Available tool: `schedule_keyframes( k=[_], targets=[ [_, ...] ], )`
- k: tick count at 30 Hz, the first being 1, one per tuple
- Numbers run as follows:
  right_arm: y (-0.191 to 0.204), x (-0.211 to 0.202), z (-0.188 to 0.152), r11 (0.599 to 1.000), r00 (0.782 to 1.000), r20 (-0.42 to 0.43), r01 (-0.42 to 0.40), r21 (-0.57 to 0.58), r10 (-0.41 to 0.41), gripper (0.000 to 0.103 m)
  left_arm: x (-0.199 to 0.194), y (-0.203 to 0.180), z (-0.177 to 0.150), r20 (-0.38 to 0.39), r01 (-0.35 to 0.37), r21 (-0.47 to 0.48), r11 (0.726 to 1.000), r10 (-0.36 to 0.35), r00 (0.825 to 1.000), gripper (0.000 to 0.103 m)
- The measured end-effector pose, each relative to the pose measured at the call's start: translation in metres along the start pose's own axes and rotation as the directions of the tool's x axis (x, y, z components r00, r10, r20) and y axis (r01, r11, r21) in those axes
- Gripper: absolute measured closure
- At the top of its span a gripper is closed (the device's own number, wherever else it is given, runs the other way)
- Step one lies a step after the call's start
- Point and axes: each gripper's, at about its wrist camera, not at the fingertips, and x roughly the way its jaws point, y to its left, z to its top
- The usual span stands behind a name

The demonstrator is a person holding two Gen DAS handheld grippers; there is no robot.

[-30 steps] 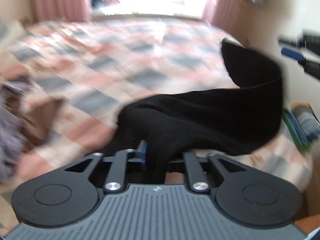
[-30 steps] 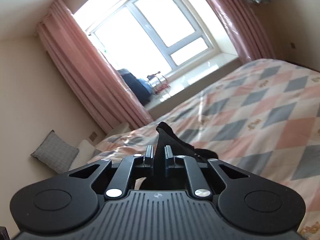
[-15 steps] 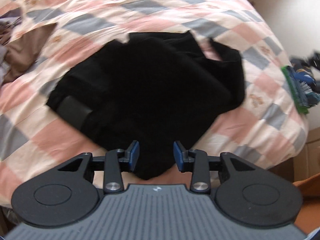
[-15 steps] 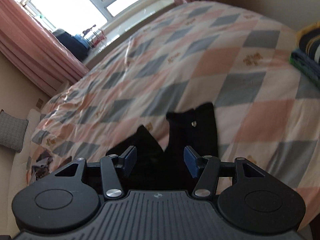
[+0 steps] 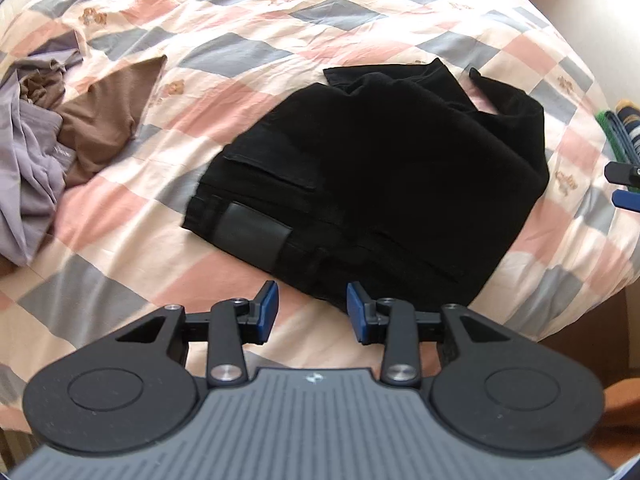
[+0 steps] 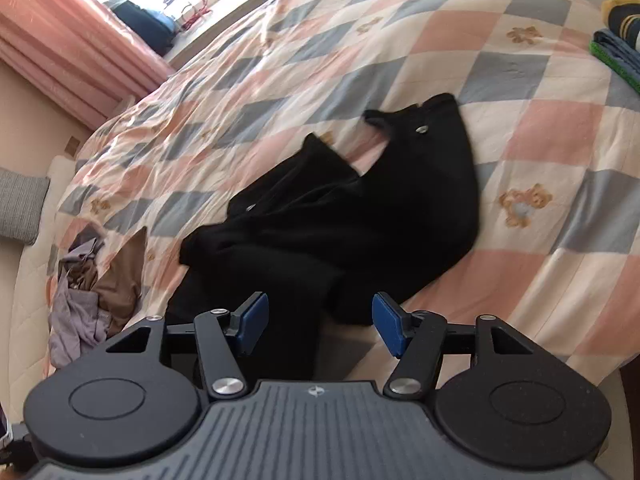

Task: Fold clothes

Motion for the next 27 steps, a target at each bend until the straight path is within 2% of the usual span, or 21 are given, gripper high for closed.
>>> schedule_keyframes(
  k=[1,7,15,22,27],
  targets=[
    [0.009,0.0,-0.008,1.0,1.0,0.002,0.003,-0.008,-0.003,0.036,0.0,0.004,-0.001,0.002,0.0,0.013,1.0,0.0,1.0,0.071],
    [0.047,0.002,-0.054,1.0,1.0,-0.004,0.024,-0.017,-0.024,0.036,-0.003,0.029,-0.011,0.009,0.022,0.085,0.996,-0.023,1.0,0.07],
    [0.066,-0.003,-0.108,0.997,0.997,-0.007,0.081,0.019,-0.081,0.034,0.004,0.046,-0.026,-0.005,0.053,0.134,0.99,-0.052,0.999,0.067],
    [0.065,0.002,-0.127,0.993,0.992,-0.041,0.117,0.023,-0.116,0.034,0.019,0.069,-0.033,-0.028,0.08,0.061,0.995,-0.079,0.997,0.063],
    [0.071,0.024,-0.135,0.987,0.985,-0.084,0.147,-0.062,-0.152,0.034,0.038,0.093,-0.035,-0.035,0.127,-0.081,0.989,-0.131,0.991,0.062]
  ],
)
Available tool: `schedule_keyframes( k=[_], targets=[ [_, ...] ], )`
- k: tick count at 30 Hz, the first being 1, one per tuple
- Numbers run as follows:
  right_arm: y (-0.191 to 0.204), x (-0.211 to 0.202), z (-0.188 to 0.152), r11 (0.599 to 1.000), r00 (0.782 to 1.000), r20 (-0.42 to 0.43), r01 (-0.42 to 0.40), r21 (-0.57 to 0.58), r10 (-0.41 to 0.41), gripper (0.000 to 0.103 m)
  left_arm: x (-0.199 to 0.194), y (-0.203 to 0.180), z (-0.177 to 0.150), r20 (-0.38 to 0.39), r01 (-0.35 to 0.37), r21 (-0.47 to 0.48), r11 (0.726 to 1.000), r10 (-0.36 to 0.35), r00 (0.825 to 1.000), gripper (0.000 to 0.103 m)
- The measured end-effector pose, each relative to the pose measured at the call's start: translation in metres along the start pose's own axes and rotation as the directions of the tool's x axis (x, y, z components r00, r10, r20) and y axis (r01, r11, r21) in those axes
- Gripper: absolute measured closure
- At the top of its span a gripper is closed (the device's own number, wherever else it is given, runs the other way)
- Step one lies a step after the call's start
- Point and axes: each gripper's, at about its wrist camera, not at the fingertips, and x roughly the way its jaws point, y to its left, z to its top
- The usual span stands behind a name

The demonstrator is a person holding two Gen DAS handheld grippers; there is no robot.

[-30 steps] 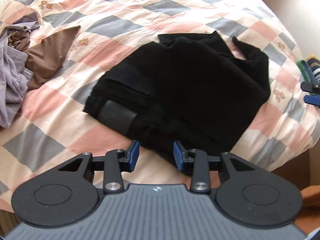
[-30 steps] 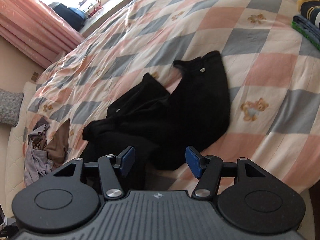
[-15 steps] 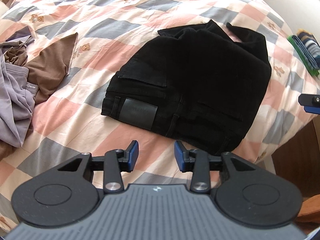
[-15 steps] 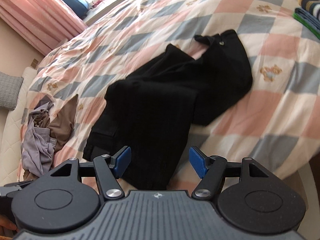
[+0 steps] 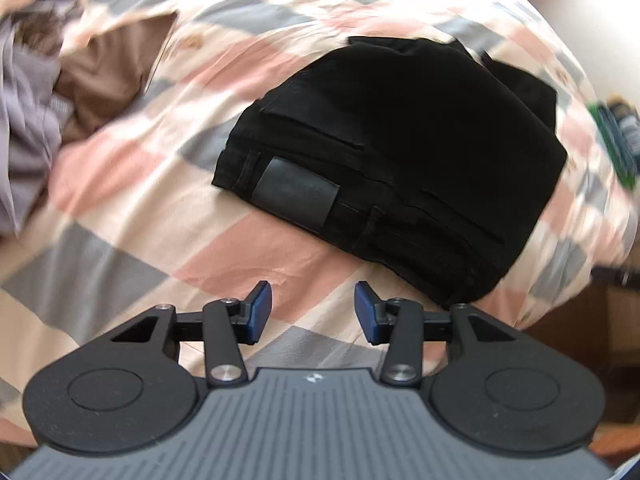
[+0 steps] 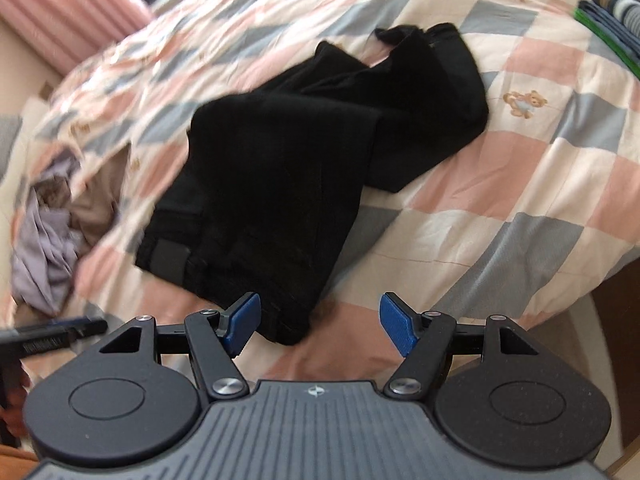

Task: Fold clothes

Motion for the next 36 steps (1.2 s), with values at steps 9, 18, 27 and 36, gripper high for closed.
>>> schedule_keyframes(
  k=[9,18,27,36],
  targets=[
    [0.013,0.028,-0.006,0.984,0.997,-0.04,0.056,-0.167,-0.064,0.033,0.051,0.043,0.012,-0.027,0.055,-0.29,0.955,-0.065,0.998,0.058],
    [0.048,0.075,-0.032,0.836,0.988,-0.052,0.093,-0.541,-0.143,0.033,0.098,0.078,0.036,-0.008,0.033,-0.46,0.887,-0.041,0.999,0.056],
    [0.113,0.139,-0.098,0.419,0.982,0.117,0.171,-0.892,-0.151,0.018,0.133,0.113,0.051,0.092,0.066,-0.574,0.817,-0.016,0.996,0.048],
    [0.104,0.202,-0.16,-0.027,0.834,0.517,0.522,-0.853,-0.194,0.03,0.154,0.111,0.064,0.205,0.134,-0.603,0.786,-0.009,0.979,0.082]
  ],
)
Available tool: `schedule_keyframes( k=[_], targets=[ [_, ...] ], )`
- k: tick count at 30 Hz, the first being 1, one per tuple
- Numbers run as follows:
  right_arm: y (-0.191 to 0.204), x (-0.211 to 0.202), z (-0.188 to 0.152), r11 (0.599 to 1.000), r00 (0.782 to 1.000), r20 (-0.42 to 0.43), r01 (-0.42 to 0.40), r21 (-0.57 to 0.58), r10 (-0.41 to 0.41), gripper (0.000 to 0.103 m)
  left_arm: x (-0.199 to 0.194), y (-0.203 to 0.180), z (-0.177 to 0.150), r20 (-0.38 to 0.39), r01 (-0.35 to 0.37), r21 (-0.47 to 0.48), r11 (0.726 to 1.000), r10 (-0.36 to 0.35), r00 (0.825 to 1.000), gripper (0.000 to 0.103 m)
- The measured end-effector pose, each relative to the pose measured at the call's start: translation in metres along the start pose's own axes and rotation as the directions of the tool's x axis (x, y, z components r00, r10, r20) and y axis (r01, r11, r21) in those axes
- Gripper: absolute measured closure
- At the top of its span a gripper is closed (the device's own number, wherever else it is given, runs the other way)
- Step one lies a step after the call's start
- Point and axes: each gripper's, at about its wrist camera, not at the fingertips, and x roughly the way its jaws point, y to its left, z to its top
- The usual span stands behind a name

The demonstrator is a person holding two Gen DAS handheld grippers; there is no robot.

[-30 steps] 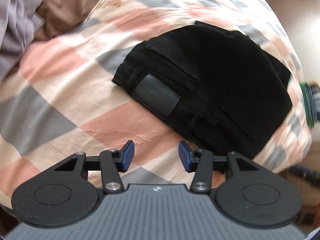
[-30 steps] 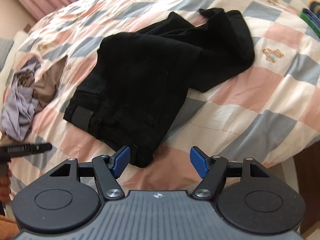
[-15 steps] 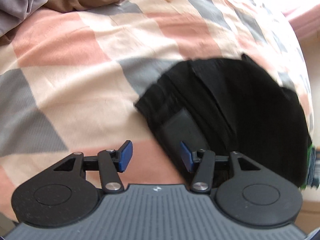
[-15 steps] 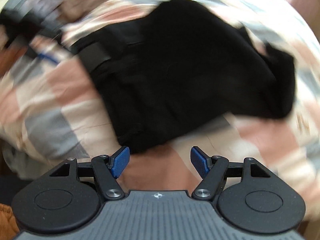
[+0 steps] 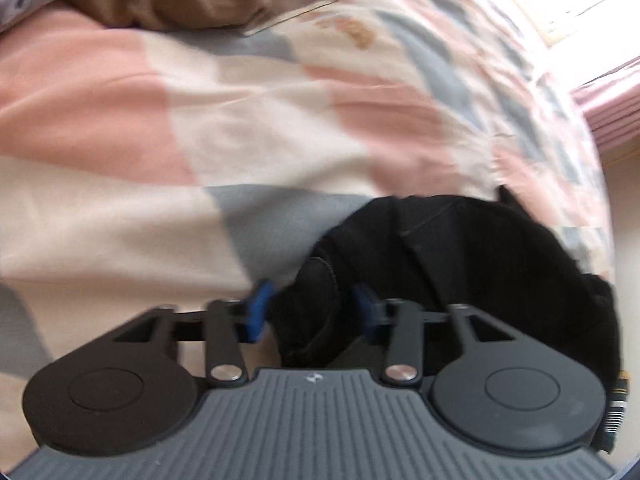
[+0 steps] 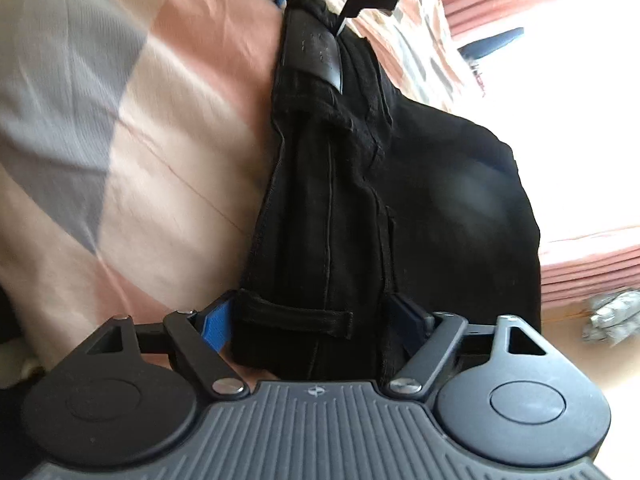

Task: Fold clothes

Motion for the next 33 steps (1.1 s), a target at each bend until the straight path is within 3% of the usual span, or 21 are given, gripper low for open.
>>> schedule_keyframes(
  k=[2,3,6,7,9,10,13,14,15,17,19,22,25,27,29,30,33],
  targets=[
    [-0.004,0.003,-0.004,0.999,1.0,0.007,0.027,0.024,-0.027,0.057,0.0,0.003,-0.002,0.017,0.017,-0.013,1.0,-0.017,1.0,0.081],
    [-0.007,0.005,-0.006,0.998,0.999,0.009,0.041,0.04,-0.041,0.06,0.0,0.004,-0.003,0.024,0.023,-0.017,1.0,-0.022,0.999,0.081],
    [-0.003,0.011,-0.009,0.997,0.997,-0.002,0.08,-0.015,-0.08,0.053,0.008,0.006,-0.006,0.013,0.009,-0.026,1.0,-0.009,1.0,0.076],
    [0.0,0.013,-0.01,0.995,0.996,-0.007,0.09,-0.042,-0.09,0.044,0.01,0.006,-0.005,0.009,0.003,-0.034,0.999,-0.003,1.0,0.076],
    [0.003,0.018,-0.01,0.995,0.997,-0.01,0.076,-0.07,-0.077,0.047,0.013,0.0,-0.003,0.0,-0.015,-0.016,1.0,0.015,1.0,0.078],
    [0.0,0.02,-0.009,0.997,0.998,-0.018,0.053,-0.056,-0.054,0.05,0.014,-0.004,-0.001,-0.004,-0.024,0.003,1.0,0.024,1.0,0.081],
    [-0.032,0.023,-0.004,0.995,0.997,-0.042,-0.067,0.08,0.07,0.076,0.004,-0.008,0.005,-0.015,-0.018,0.018,1.0,0.019,1.0,0.084],
    [-0.049,0.022,-0.003,0.984,0.992,-0.045,-0.111,0.143,0.118,0.079,-0.002,-0.008,0.008,-0.02,-0.006,0.011,1.0,0.007,1.0,0.084],
    [-0.067,0.021,-0.002,0.964,0.984,-0.042,-0.158,0.214,0.171,0.08,-0.009,-0.009,0.011,-0.022,0.006,0.007,1.0,-0.006,1.0,0.084],
    [-0.11,0.015,-0.002,0.883,0.957,-0.005,-0.266,0.388,0.291,0.081,-0.025,-0.016,0.02,-0.017,0.023,0.009,1.0,-0.023,1.0,0.084],
    [-0.156,0.009,-0.003,0.739,0.905,0.062,-0.381,0.556,0.42,0.081,-0.044,-0.027,0.032,0.006,0.036,0.028,0.999,-0.036,0.999,0.085],
    [-0.221,-0.003,-0.009,0.417,0.779,0.253,-0.544,0.728,0.574,0.082,-0.073,-0.05,0.057,0.047,0.08,0.038,0.996,-0.081,0.996,0.085],
    [-0.279,-0.013,-0.019,0.086,0.651,0.445,-0.617,0.783,0.615,0.082,-0.1,-0.08,0.083,0.036,0.127,0.085,0.988,-0.13,0.991,0.084],
    [-0.315,-0.012,-0.035,-0.155,0.577,0.57,-0.61,0.777,0.585,0.082,-0.123,-0.096,0.087,0.057,0.168,0.115,0.979,-0.175,0.983,0.078],
    [-0.352,-0.006,-0.053,-0.345,0.541,0.656,-0.569,0.746,0.527,0.082,-0.148,-0.111,0.087,0.091,0.21,0.144,0.967,-0.224,0.97,0.072],
    [-0.371,-0.001,-0.062,-0.407,0.542,0.681,-0.548,0.731,0.493,0.082,-0.16,-0.118,0.087,0.107,0.23,0.16,0.96,-0.248,0.963,0.068],
    [-0.425,0.015,-0.095,-0.55,0.572,0.727,-0.492,0.675,0.381,0.082,-0.194,-0.139,0.069,0.164,0.235,0.22,0.947,-0.274,0.948,0.063]
  ],
)
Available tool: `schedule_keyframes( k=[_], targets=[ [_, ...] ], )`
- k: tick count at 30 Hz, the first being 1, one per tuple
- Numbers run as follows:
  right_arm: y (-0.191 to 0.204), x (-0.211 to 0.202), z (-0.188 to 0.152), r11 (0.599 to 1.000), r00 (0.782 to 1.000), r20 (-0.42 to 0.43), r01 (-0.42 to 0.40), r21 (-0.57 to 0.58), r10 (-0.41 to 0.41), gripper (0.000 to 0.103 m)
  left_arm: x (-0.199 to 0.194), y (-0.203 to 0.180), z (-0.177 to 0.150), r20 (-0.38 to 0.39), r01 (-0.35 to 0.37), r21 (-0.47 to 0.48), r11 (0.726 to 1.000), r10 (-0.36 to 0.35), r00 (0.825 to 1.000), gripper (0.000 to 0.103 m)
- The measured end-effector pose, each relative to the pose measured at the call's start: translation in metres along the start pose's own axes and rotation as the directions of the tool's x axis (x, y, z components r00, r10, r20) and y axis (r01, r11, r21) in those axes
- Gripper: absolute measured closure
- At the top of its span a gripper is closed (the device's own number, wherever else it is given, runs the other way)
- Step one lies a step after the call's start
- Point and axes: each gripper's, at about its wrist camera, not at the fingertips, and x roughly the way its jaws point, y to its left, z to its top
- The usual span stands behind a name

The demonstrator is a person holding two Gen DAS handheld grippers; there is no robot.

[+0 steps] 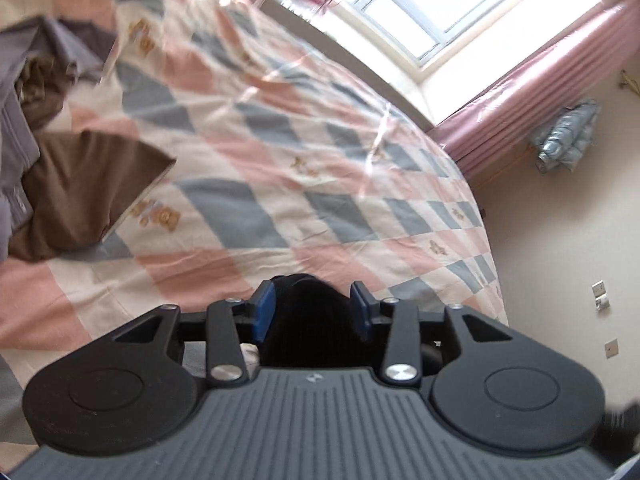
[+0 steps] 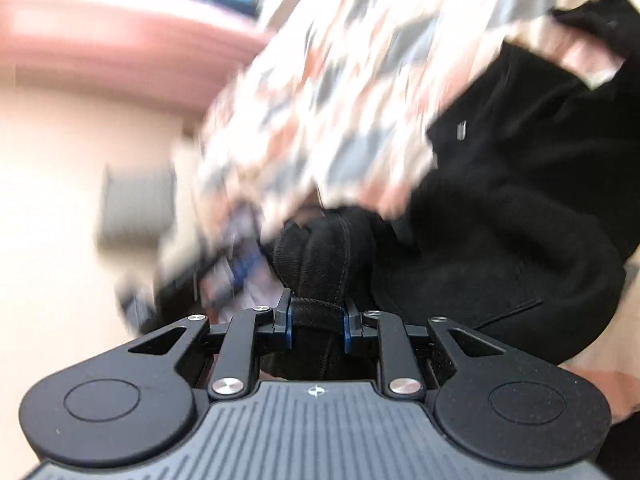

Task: Fold clothes

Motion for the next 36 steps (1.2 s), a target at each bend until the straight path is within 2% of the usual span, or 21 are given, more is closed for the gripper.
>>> schedule_keyframes(
  k=[2,6,8,11,14,19,21,22,23,24,25,26,28,30,32,34,36],
  targets=[
    [-0.007,-0.02,0.035,0.996,0.998,0.06,-0.034,0.081,0.029,0.082,-0.01,-0.017,-0.017,0.024,-0.007,0.03,1.0,0.006,1.0,0.056],
    [-0.045,-0.061,0.096,0.965,0.986,0.165,-0.08,0.249,0.04,0.082,0.002,-0.044,-0.074,-0.008,-0.094,0.087,0.992,0.095,0.995,0.055],
    [-0.073,-0.083,0.121,0.947,0.979,0.206,-0.069,0.315,0.002,0.082,0.023,-0.057,-0.103,-0.06,-0.12,0.065,0.991,0.123,0.991,0.057],
    [-0.133,-0.107,0.151,0.903,0.969,0.234,-0.026,0.429,-0.084,0.082,0.059,-0.076,-0.149,-0.123,-0.127,0.013,0.992,0.128,0.984,0.057],
    [-0.203,-0.134,0.168,0.828,0.952,0.253,-0.001,0.561,-0.17,0.083,0.085,-0.11,-0.177,-0.159,-0.122,-0.017,0.992,0.118,0.98,0.057],
    [-0.307,-0.166,0.166,0.637,0.925,0.289,-0.069,0.768,-0.248,0.082,0.124,-0.166,-0.214,-0.212,-0.126,0.016,0.992,0.127,0.969,0.057],
    [-0.334,-0.169,0.168,0.607,0.924,0.285,-0.076,0.791,-0.255,0.081,0.142,-0.187,-0.23,-0.234,-0.133,0.078,0.988,0.148,0.961,0.057],
    [-0.343,-0.164,0.175,0.62,0.93,0.292,-0.095,0.779,-0.223,0.074,0.151,-0.199,-0.239,-0.238,-0.139,0.138,0.981,0.169,0.956,0.056],
    [-0.351,-0.161,0.181,0.636,0.935,0.3,-0.116,0.763,-0.189,0.062,0.16,-0.211,-0.248,-0.24,-0.144,0.198,0.969,0.191,0.952,0.056],
    [-0.353,-0.162,0.187,0.657,0.937,0.315,-0.143,0.74,-0.151,0.057,0.169,-0.223,-0.258,-0.241,-0.148,0.259,0.954,0.212,0.947,0.056],
    [-0.355,-0.162,0.192,0.681,0.937,0.331,-0.171,0.712,-0.11,0.047,0.178,-0.234,-0.268,-0.24,-0.149,0.322,0.935,0.233,0.942,0.056],
    [-0.356,-0.164,0.196,0.711,0.935,0.348,-0.201,0.674,-0.066,0.028,0.186,-0.242,-0.279,-0.238,-0.145,0.376,0.915,0.247,0.939,0.056],
    [-0.356,-0.163,0.202,0.778,0.937,0.349,-0.223,0.587,0.005,0.008,0.2,-0.256,-0.298,-0.236,-0.14,0.466,0.874,0.275,0.932,0.056],
    [-0.355,-0.158,0.204,0.853,0.948,0.318,-0.175,0.492,0.011,0.008,0.211,-0.263,-0.313,-0.235,-0.153,0.518,0.842,0.312,0.921,0.056],
    [-0.354,-0.15,0.204,0.917,0.961,0.277,-0.094,0.389,-0.019,0.017,0.219,-0.266,-0.325,-0.238,-0.154,0.533,0.832,0.322,0.916,0.056],
    [-0.354,-0.135,0.203,0.957,0.973,0.222,-0.004,0.29,-0.063,0.021,0.225,-0.265,-0.33,-0.235,-0.161,0.532,0.831,0.328,0.915,0.055],
    [-0.352,-0.121,0.2,0.978,0.978,0.179,0.071,0.194,-0.107,0.026,0.23,-0.263,-0.337,-0.224,-0.184,0.541,0.82,0.352,0.909,0.054]
  ],
)
